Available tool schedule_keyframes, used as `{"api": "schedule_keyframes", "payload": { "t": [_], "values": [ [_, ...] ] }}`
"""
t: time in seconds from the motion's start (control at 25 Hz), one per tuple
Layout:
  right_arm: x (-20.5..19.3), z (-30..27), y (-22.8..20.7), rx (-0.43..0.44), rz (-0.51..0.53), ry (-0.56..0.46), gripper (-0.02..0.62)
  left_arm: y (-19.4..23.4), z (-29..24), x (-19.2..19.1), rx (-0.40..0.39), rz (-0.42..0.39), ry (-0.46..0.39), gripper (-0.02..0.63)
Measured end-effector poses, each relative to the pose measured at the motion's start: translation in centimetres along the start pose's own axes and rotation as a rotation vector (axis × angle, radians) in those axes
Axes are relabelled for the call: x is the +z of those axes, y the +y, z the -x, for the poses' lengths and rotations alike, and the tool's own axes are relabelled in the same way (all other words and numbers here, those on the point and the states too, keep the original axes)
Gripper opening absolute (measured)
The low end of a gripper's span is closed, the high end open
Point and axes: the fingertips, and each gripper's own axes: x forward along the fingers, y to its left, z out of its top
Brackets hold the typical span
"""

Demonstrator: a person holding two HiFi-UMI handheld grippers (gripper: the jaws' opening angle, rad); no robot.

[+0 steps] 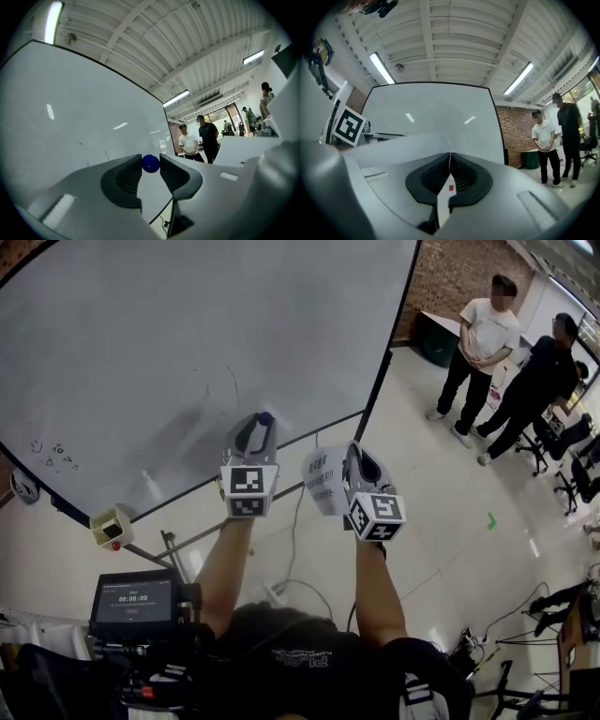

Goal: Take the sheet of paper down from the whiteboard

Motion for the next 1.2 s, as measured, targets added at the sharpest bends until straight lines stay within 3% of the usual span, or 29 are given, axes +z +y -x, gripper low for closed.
{"api": "schedule_keyframes", "payload": {
  "t": [0.68,0.92,1.2],
  "values": [
    [-2.9,1.8,2.4,-0.03,0.055,0.038,0.014,-2.1,3.9,-6.8,-0.03,0.096,0.088,0.121],
    [-4.0,2.4,3.5,-0.027,0.083,0.055,0.014,-2.0,4.6,-5.9,-0.022,0.064,0.07,0.121],
    [-2.2,5.3,6.2,-0.048,0.088,0.029,0.014,-2.0,8.4,-4.0,-0.06,0.062,0.042,0.123]
  ]
}}
